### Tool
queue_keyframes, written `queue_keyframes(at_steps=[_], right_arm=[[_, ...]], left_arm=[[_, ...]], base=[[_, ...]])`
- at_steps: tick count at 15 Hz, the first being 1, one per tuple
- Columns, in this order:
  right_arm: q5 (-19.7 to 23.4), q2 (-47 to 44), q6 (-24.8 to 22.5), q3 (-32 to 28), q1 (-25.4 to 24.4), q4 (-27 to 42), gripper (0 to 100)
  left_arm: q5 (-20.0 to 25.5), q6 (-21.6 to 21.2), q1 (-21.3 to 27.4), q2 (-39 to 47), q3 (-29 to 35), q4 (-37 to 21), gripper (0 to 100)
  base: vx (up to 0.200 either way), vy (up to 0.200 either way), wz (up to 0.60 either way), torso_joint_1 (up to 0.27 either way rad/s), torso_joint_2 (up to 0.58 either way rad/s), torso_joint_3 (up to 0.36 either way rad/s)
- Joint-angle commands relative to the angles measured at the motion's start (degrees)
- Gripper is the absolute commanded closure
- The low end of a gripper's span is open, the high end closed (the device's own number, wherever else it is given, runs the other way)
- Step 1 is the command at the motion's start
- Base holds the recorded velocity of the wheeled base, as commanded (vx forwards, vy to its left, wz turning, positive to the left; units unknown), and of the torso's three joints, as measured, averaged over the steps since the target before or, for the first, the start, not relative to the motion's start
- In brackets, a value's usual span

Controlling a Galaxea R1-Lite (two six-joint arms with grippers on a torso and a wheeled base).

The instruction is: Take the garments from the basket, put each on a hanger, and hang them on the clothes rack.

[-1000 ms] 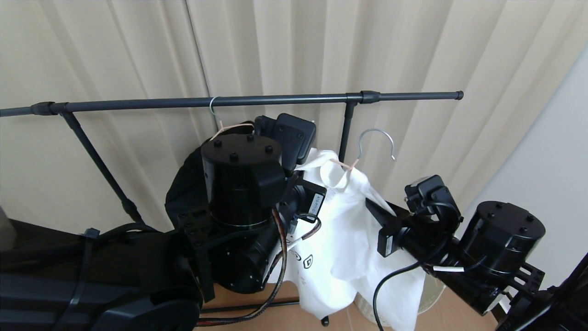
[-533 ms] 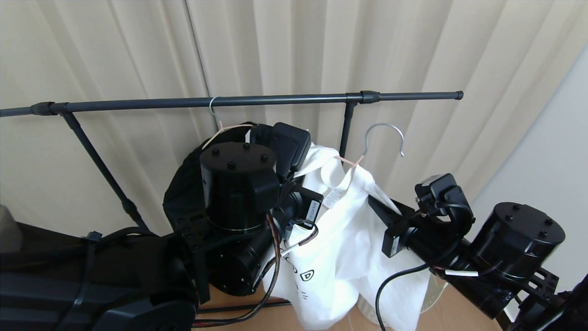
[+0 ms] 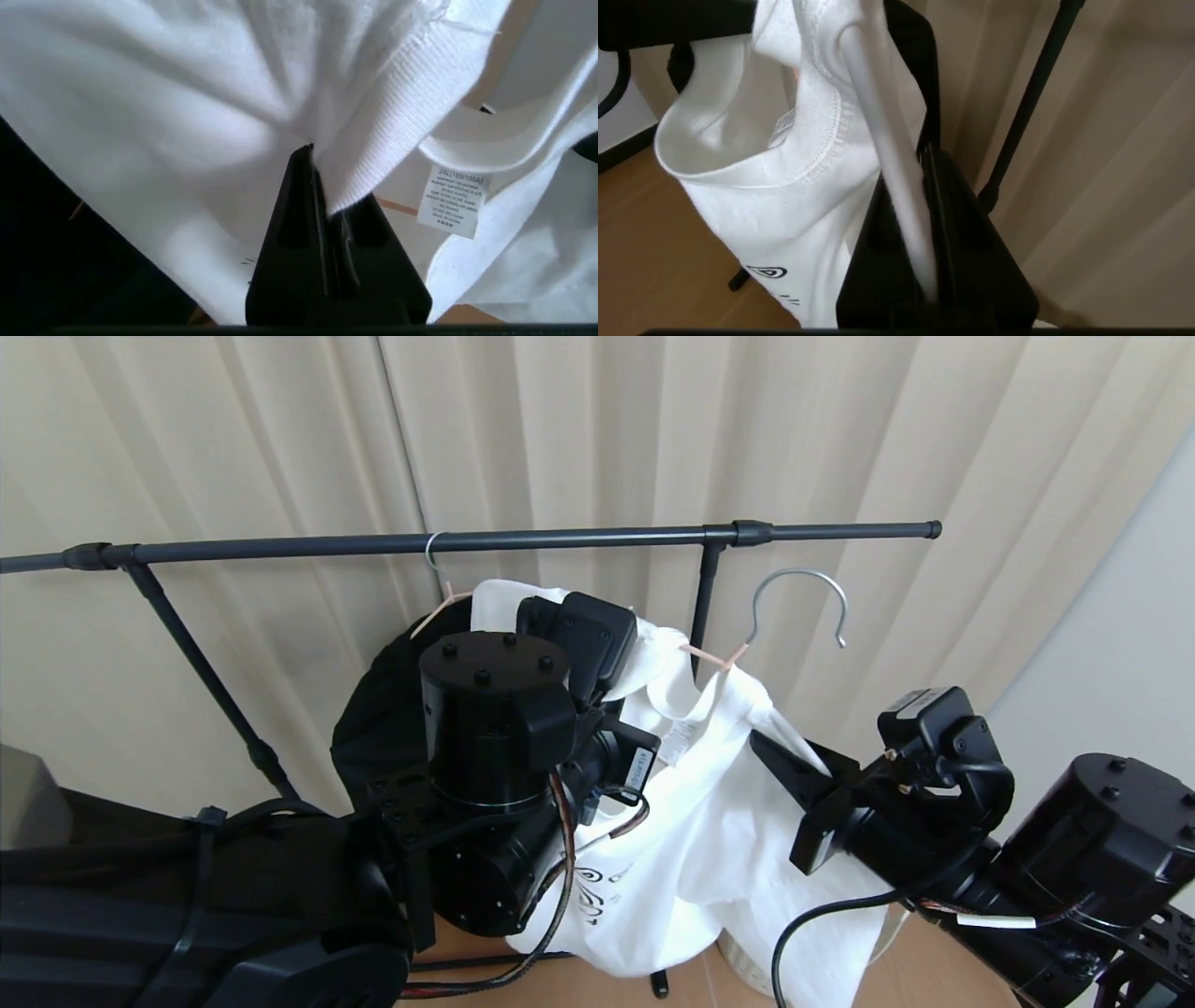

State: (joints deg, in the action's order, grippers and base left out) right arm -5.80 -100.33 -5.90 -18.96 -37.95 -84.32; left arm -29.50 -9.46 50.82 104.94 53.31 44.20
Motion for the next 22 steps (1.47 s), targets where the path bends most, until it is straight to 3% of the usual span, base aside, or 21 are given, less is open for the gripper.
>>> queue_keyframes(at_steps=[1,5,10,13,15,17,22], right_arm=[[0.0,1.3,-0.2,0.3,-0.3,-0.1,100],[1.3,1.3,-0.2,0.2,-0.1,0.0,100],[6.2,1.9,-0.3,0.1,5.4,0.0,100],[14.2,2.8,-0.2,0.4,12.8,0.1,100],[21.8,3.6,-0.2,1.5,18.1,0.1,100],[25.0,4.0,-0.1,1.5,20.8,0.2,100],[38.8,6.2,-0.2,4.5,28.3,0.2,100]], left_arm=[[0.0,0.2,0.1,0.1,-0.1,0.2,0],[0.1,0.7,-0.3,-3.9,-4.5,3.5,0],[0.2,1.0,-2.7,-9.9,-10.7,3.9,0],[10.9,0.9,-8.2,-13.6,-17.5,8.6,0],[12.5,0.8,-11.6,-15.0,-19.2,9.1,0],[15.5,0.8,-13.7,-15.8,-19.7,9.1,0],[29.0,0.7,-23.2,-15.1,-21.8,8.4,0]], base=[[0.000,0.000,0.00,0.000,0.00,0.000],[0.000,0.000,0.00,0.000,0.00,0.000],[0.000,0.000,0.00,0.000,0.00,0.000],[0.000,0.000,0.00,0.000,0.00,0.000],[0.000,0.000,0.00,0.000,0.00,0.000],[0.000,0.000,0.00,0.000,0.00,0.000],[0.000,0.000,0.00,0.000,0.00,0.000]])
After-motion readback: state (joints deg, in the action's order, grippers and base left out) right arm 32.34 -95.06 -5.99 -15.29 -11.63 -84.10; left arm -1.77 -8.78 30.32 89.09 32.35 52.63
